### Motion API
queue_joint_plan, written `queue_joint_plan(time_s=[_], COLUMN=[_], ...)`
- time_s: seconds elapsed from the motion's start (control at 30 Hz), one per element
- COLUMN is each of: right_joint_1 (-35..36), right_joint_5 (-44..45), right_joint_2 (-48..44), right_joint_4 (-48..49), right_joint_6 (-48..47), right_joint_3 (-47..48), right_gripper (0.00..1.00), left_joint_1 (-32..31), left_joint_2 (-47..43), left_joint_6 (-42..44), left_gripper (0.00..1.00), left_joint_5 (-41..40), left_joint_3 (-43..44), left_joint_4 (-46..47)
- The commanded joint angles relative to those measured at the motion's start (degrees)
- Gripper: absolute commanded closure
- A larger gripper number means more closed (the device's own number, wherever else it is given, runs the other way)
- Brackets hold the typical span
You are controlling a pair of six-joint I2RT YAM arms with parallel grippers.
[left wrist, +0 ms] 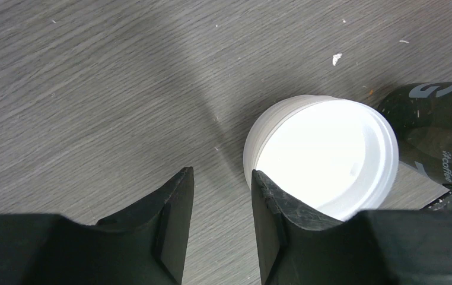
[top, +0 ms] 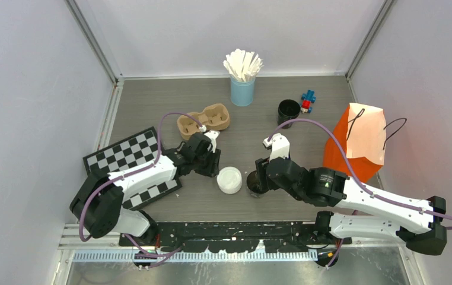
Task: Pack the takeout coffee
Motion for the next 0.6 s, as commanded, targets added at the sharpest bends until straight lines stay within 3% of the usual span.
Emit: queue_joint_plan(time_s=[0.0, 0.57], right_joint_1=[0.35, 0.33], right_joint_5=[1.4, 2.07], right_joint_2=[-0.55, -0.9], right_joint_4=[2.08, 2.65], right_joint_6=[1.73, 2.17], right_joint_3=[-0.27, -2.22], right_gripper=[0.35, 0.35], left_joint_1=[-0.36, -0.97], left_joint_2=[1.03, 1.88], left_joint_6=[2.08, 0.7], left_gripper=[0.58, 0.58], left_joint_5=[1.16, 4.86], left_joint_3=[1.94, 4.37], left_joint_4=[4.14, 2.74])
